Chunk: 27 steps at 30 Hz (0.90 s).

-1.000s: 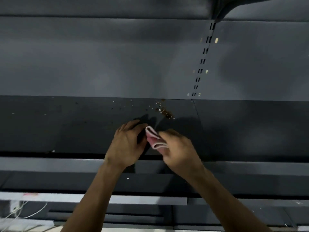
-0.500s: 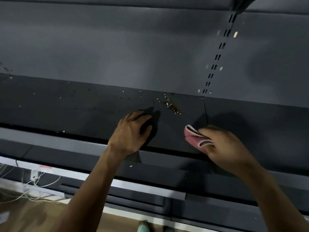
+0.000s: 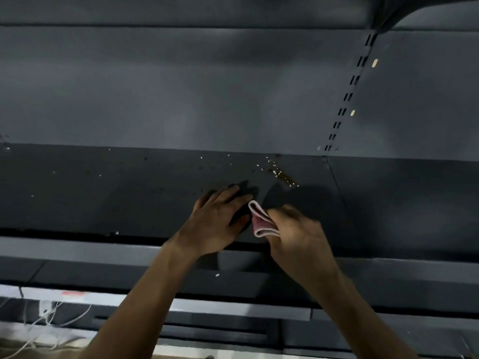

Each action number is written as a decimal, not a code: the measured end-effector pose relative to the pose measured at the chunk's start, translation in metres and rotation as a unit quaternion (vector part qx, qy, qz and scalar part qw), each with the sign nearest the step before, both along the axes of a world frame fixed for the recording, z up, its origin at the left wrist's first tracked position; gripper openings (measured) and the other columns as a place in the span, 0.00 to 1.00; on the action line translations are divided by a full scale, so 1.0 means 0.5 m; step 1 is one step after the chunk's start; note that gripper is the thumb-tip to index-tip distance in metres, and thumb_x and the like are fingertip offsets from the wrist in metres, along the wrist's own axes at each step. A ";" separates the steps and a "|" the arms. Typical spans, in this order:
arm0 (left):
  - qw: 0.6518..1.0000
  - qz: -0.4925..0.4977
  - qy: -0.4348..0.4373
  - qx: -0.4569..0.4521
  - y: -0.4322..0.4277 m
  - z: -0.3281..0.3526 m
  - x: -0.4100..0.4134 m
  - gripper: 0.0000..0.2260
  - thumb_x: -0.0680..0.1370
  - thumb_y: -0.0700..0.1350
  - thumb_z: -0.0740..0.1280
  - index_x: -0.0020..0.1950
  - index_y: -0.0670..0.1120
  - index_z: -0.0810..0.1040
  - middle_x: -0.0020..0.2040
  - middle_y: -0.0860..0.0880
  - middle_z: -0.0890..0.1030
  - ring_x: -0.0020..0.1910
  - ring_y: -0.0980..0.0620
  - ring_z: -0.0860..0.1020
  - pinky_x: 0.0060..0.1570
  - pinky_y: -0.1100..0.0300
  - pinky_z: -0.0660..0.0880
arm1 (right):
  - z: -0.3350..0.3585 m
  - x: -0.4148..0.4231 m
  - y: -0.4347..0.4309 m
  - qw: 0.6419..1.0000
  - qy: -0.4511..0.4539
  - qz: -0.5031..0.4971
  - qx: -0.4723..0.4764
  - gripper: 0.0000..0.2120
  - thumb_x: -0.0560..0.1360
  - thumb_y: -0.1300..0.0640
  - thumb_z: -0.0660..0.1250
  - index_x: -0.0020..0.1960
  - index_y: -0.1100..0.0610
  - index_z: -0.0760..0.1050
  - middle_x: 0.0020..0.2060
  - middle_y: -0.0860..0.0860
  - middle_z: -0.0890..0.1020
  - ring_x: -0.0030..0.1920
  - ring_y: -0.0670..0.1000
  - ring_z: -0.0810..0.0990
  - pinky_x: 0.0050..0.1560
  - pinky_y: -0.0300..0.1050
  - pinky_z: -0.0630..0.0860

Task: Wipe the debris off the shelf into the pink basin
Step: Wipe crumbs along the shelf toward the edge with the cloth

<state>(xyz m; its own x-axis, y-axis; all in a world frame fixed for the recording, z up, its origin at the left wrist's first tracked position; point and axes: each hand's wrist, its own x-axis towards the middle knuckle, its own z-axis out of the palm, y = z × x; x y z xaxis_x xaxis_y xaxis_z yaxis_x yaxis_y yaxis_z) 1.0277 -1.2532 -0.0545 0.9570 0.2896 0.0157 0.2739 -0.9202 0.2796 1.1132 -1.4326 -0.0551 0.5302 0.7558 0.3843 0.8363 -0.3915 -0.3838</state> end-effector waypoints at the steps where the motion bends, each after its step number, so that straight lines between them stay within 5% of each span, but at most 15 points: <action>1: 1.000 -0.005 -0.007 0.008 0.024 0.001 -0.009 0.29 0.76 0.66 0.48 0.76 0.60 0.61 0.79 0.53 0.56 0.78 0.53 0.52 0.74 0.54 0.46 | -0.002 -0.014 0.021 1.000 -0.003 -0.012 0.021 0.05 0.77 0.56 0.67 0.44 0.57 0.77 0.36 0.49 0.77 0.29 0.42 0.68 0.31 0.28 0.63; 4: 0.999 -0.013 -0.016 0.027 0.087 -0.009 -0.029 0.33 0.73 0.68 0.42 0.76 0.60 0.62 0.79 0.53 0.58 0.78 0.54 0.51 0.75 0.51 0.47 | 0.016 -0.037 0.063 0.996 0.016 -0.017 0.086 0.10 0.77 0.53 0.70 0.40 0.57 0.76 0.33 0.46 0.73 0.29 0.43 0.67 0.32 0.28 0.62; 6: 0.999 -0.034 -0.002 0.020 0.109 -0.019 -0.032 0.33 0.73 0.69 0.41 0.77 0.61 0.59 0.79 0.53 0.56 0.79 0.53 0.49 0.76 0.48 0.46 | 0.039 -0.034 0.056 0.995 0.032 -0.037 0.090 0.14 0.78 0.47 0.68 0.38 0.55 0.76 0.31 0.46 0.74 0.29 0.50 0.74 0.32 0.40 0.69; 10: 0.998 -0.056 0.001 0.019 0.110 -0.024 -0.027 0.27 0.80 0.65 0.44 0.78 0.61 0.55 0.80 0.51 0.52 0.79 0.51 0.46 0.76 0.46 0.42 | 0.079 0.018 -0.027 0.975 0.069 -0.208 0.033 0.16 0.76 0.40 0.65 0.40 0.53 0.77 0.27 0.43 0.75 0.38 0.51 0.84 0.33 0.37 0.68; 15: 0.997 -0.055 -0.022 0.049 0.107 -0.035 -0.028 0.29 0.77 0.64 0.38 0.78 0.60 0.55 0.80 0.50 0.54 0.79 0.48 0.48 0.76 0.43 0.45 | 0.058 0.045 -0.089 0.951 0.046 -0.301 -0.054 0.18 0.75 0.38 0.65 0.51 0.53 0.77 0.42 0.54 0.84 0.45 0.61 0.83 0.41 0.49 0.79; 23: 0.998 -0.055 -0.013 0.030 0.111 -0.033 -0.030 0.28 0.78 0.63 0.40 0.78 0.60 0.52 0.80 0.51 0.50 0.79 0.49 0.46 0.76 0.44 0.43 | 0.012 -0.093 0.097 0.973 -0.010 -0.229 -0.033 0.06 0.72 0.52 0.67 0.47 0.52 0.78 0.42 0.51 0.81 0.39 0.60 0.82 0.36 0.51 0.78; 27: 0.998 -0.056 0.006 0.018 0.116 -0.028 -0.029 0.26 0.79 0.60 0.43 0.78 0.61 0.51 0.81 0.52 0.48 0.79 0.51 0.43 0.76 0.47 0.42 | 0.023 -0.106 0.144 0.984 0.070 -0.160 0.021 0.08 0.76 0.51 0.64 0.48 0.54 0.78 0.43 0.51 0.81 0.40 0.57 0.82 0.40 0.51 0.78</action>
